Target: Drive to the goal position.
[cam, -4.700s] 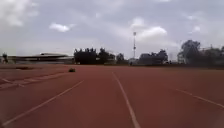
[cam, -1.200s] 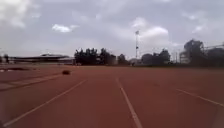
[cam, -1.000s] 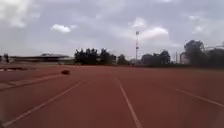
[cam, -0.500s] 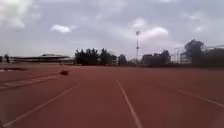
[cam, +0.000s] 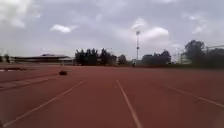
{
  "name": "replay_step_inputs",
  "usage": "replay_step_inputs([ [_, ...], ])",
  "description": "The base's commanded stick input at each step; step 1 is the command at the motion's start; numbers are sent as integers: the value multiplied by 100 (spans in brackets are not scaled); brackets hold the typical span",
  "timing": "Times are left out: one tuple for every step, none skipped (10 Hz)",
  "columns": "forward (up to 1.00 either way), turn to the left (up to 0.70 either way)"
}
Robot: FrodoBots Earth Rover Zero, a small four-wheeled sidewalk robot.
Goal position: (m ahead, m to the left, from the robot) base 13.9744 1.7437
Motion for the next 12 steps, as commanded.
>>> replay_step_inputs([
  [45, 0],
  [45, 0],
  [45, 0],
  [45, 0],
  [45, 0],
  [45, 0],
  [45, 0],
  [45, 0],
  [45, 0],
  [45, 0],
  [45, 0],
  [45, 0],
])
